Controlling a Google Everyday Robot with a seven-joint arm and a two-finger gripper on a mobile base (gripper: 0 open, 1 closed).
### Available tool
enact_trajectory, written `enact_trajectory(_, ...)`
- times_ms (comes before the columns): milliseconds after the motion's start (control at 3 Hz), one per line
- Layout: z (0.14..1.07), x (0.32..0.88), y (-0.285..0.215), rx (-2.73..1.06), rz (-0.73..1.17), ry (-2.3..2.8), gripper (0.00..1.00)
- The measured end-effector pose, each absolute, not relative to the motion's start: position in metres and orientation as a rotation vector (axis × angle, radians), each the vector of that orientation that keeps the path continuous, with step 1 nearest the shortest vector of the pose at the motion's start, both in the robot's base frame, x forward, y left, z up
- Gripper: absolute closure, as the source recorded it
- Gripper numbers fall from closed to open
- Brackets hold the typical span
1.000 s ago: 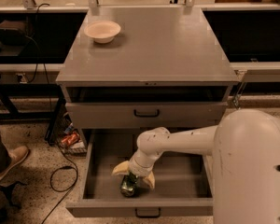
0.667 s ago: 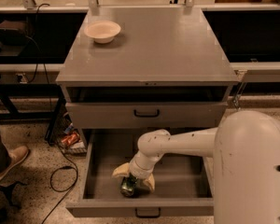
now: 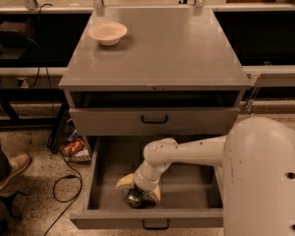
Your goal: Pick green can from middle drawer and place on counter
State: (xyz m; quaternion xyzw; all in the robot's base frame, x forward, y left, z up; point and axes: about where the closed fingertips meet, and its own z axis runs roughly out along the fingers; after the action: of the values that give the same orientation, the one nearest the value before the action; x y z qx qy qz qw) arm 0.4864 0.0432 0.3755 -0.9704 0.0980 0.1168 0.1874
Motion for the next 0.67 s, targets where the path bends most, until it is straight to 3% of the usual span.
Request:
enact_trajectory(333, 0.370, 0.482, 0.056, -2.715, 0.350, 0.265, 0.15)
enact_trajectory(667, 0.366, 0.475, 0.071, -2.696, 0.379, 0.247, 0.46)
